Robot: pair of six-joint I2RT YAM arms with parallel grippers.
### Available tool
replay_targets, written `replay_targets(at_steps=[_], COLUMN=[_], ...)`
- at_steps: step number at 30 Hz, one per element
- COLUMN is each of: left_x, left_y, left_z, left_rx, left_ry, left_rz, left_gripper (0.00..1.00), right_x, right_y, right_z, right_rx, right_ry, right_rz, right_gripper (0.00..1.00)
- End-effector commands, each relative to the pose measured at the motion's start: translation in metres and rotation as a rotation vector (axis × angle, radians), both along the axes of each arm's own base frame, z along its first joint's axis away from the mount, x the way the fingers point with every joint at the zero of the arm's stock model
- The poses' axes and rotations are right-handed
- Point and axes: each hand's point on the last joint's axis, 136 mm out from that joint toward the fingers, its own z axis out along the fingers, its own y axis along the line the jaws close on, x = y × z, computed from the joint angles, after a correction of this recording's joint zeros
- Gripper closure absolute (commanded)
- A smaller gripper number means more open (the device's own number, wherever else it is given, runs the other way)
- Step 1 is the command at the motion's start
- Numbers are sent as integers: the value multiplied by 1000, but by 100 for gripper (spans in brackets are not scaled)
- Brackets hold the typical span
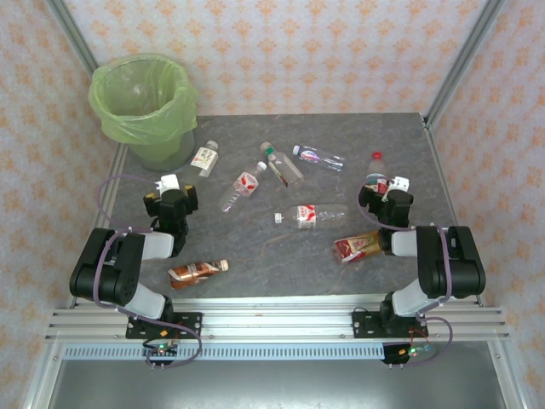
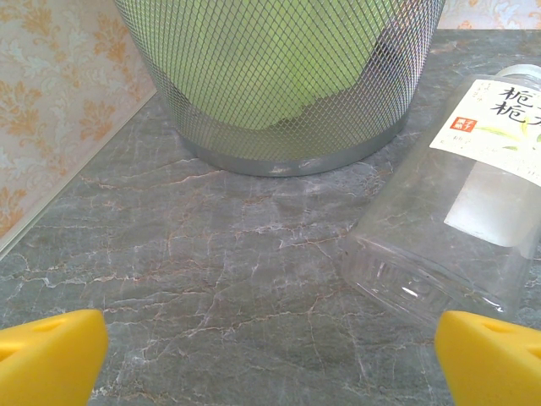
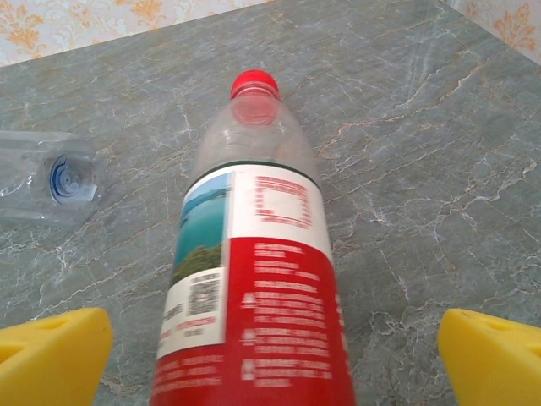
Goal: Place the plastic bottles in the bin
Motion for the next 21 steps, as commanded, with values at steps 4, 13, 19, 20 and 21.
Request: replay_targets(at_steps=[4, 13, 19, 20, 21], left_x=[11, -3, -11, -14, -16], left_y=[-7, -5, -24, -26, -27], left_z=[26, 56, 86, 90, 93], left_rx=[5, -13, -152, -170, -189], left_ry=[12, -1, -28, -16, -2], left_rz=[-31, 15, 33, 54, 70], left_gripper=[0, 0, 0, 0, 0], right_x=[5, -7, -23, -24, -24], right_y=[10, 3, -24, -24, -22], right_z=[29, 73, 98, 100, 102], right_rx=[-7, 15, 136, 162, 178], right_ry=[-34, -93, -70, -71, -74], right_rz=[64, 4, -224, -231, -223], right_gripper=[1, 1, 1, 1, 1])
